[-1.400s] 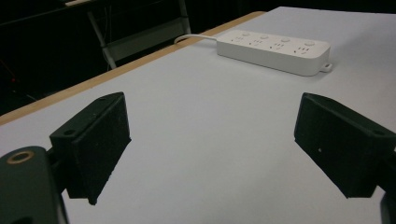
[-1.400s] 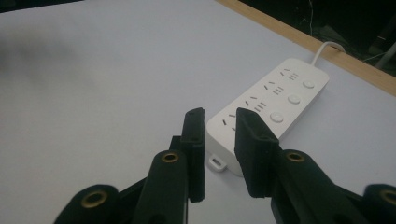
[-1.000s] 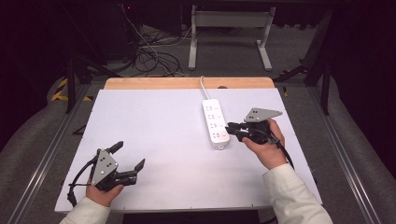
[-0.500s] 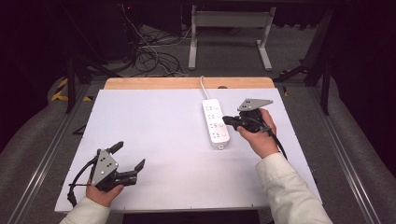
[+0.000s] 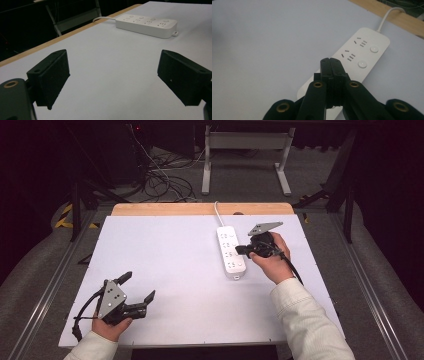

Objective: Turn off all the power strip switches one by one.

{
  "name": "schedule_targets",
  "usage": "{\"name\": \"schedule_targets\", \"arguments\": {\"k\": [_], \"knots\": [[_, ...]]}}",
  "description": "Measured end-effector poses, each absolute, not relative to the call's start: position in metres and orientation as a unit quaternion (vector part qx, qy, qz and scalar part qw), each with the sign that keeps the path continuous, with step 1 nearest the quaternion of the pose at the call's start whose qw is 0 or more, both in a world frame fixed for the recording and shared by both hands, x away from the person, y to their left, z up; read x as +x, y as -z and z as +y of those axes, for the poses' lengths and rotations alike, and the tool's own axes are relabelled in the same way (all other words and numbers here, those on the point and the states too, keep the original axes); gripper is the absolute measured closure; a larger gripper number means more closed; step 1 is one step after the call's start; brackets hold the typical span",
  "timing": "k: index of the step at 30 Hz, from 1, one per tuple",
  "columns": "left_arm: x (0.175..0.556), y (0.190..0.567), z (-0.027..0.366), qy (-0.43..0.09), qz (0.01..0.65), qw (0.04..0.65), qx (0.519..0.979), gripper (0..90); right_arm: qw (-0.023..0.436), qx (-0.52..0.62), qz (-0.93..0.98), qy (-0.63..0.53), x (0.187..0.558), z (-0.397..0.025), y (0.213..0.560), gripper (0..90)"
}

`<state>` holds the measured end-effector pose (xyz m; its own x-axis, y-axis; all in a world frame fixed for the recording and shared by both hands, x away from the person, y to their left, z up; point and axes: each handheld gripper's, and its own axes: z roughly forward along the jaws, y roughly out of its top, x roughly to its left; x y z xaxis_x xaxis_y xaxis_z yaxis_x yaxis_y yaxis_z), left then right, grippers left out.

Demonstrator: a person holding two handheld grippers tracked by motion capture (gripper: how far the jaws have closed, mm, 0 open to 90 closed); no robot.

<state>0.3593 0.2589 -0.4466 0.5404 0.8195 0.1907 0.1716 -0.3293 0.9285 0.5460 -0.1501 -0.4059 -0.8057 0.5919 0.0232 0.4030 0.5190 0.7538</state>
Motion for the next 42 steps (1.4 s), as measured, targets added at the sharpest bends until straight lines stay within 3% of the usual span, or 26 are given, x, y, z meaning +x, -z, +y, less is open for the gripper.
{"name": "schedule_targets", "arguments": {"k": [14,42], "knots": [[0.360,0.447,0.260,-0.343,0.335,0.471,0.741,11.3,0.093,0.311,0.898,-0.298,0.561,-0.141,0.427,90.0],[0.359,0.447,0.259,-0.340,0.336,0.471,0.741,11.3,0.081,0.316,0.909,-0.259,0.563,-0.135,0.436,90.0]]}}
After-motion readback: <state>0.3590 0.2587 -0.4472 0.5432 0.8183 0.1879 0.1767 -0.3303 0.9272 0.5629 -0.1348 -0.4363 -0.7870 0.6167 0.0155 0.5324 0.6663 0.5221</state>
